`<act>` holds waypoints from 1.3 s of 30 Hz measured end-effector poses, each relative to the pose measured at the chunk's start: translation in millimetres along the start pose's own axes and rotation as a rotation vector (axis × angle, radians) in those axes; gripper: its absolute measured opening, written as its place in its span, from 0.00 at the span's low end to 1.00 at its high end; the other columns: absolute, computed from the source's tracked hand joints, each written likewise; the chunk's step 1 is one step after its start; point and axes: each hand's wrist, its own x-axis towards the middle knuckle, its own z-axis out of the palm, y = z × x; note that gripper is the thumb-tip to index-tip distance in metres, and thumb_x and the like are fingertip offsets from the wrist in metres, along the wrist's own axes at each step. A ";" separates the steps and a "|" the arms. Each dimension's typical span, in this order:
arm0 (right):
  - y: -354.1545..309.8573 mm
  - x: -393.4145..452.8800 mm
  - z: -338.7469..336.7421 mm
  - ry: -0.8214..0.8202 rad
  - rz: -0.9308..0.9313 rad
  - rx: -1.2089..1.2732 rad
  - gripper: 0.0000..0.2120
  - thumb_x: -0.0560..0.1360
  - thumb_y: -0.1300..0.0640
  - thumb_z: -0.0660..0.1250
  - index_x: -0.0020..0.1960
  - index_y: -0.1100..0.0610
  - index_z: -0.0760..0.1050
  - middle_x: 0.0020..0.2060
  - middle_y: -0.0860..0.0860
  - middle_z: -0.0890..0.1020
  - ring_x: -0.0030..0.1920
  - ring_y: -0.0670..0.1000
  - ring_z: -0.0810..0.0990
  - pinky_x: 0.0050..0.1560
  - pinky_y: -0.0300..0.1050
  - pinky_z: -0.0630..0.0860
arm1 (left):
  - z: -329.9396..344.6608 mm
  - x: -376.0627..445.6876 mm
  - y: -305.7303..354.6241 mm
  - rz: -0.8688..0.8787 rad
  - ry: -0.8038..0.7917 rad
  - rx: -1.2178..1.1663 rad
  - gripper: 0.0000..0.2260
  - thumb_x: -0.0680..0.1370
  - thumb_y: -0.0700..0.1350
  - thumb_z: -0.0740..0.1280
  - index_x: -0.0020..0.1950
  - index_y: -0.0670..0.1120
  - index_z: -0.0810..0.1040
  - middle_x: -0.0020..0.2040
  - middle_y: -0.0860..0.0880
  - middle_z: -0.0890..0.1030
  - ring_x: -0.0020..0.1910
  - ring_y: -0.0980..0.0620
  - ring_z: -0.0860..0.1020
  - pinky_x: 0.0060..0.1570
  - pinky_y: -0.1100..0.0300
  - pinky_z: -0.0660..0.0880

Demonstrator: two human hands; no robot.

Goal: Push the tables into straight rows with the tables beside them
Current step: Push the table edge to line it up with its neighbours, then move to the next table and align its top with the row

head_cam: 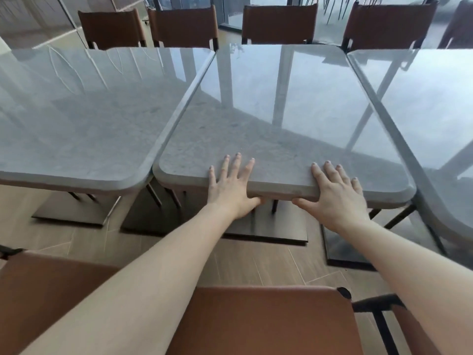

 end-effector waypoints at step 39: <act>-209.2 -531.7 -393.5 -0.019 -0.268 1.290 0.15 0.80 0.52 0.68 0.67 0.48 0.78 0.60 0.44 0.83 0.61 0.45 0.82 0.65 0.51 0.78 | -330.6 -609.4 -9.3 0.201 0.456 -1.121 0.12 0.80 0.51 0.70 0.63 0.56 0.77 0.65 0.51 0.79 0.65 0.58 0.75 0.45 0.84 0.67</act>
